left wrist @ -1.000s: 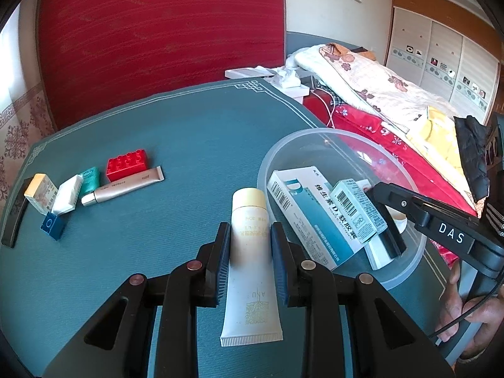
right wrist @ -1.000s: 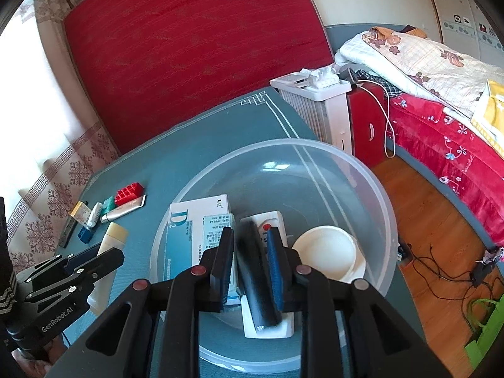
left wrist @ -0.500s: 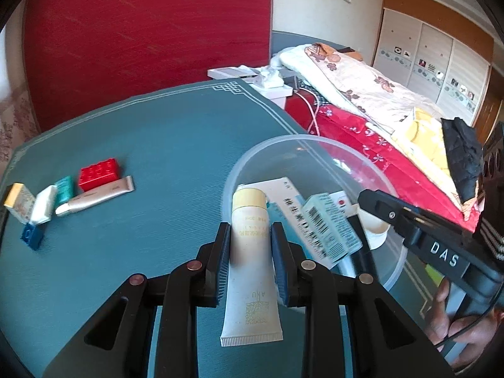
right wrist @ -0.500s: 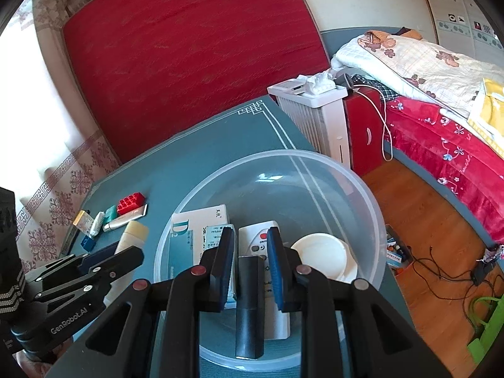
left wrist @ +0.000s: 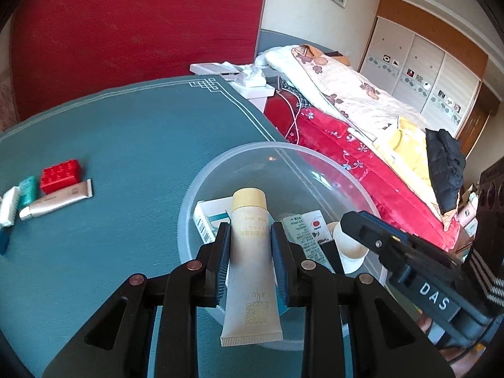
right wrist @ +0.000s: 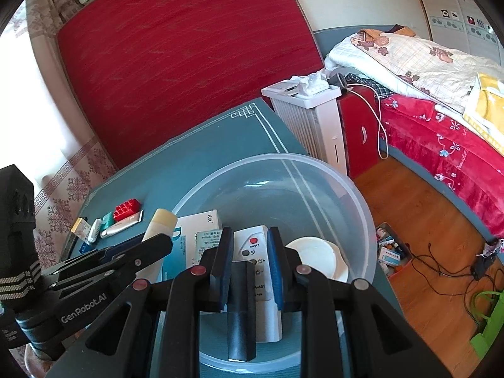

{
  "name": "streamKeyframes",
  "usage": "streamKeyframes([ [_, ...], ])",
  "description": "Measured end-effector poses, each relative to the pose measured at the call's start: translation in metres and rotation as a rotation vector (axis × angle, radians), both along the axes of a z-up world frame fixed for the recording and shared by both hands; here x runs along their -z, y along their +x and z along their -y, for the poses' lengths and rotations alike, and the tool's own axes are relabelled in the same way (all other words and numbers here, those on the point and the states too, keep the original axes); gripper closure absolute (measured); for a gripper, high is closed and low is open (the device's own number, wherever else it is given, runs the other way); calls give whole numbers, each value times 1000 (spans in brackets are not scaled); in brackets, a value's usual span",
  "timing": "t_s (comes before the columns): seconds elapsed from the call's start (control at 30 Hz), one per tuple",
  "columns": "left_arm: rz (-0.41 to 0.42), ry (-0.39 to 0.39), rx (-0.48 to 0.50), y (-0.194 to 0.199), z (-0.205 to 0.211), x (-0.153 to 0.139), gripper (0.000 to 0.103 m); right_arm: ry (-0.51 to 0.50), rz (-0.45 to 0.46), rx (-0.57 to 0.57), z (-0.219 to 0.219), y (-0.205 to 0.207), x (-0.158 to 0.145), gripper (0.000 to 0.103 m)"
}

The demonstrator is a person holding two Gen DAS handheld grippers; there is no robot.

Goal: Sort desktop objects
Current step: 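Lower the white tube into the bowl and open the left gripper while the right releases the black case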

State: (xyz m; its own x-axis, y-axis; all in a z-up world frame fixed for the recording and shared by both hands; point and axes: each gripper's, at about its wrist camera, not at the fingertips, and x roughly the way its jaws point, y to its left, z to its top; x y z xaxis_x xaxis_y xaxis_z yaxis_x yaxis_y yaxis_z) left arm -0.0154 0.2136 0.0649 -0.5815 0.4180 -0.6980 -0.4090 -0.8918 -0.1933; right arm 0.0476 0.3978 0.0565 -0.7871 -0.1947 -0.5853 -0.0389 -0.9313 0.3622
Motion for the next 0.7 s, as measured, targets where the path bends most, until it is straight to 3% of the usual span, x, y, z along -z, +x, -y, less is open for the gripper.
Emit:
streamKeyframes([
  [0.13, 74, 45, 2, -7, 2, 7, 73, -2, 6, 0, -1, -1, 2, 77],
  [0.2, 81, 72, -9, -6, 6, 7, 59, -2, 7, 0, -1, -1, 2, 77],
  [0.27, 62, 75, -36, -5, 12, 4, 53, -4, 8, -1, 0, -1, 3, 77],
  [0.47, 29, 77, -74, -1, 27, -5, 53, -9, 9, -6, 4, 1, 3, 75],
  [0.7, -24, -18, -112, 9, 37, -4, 53, -2, -1, -15, 12, 2, 0, 75],
])
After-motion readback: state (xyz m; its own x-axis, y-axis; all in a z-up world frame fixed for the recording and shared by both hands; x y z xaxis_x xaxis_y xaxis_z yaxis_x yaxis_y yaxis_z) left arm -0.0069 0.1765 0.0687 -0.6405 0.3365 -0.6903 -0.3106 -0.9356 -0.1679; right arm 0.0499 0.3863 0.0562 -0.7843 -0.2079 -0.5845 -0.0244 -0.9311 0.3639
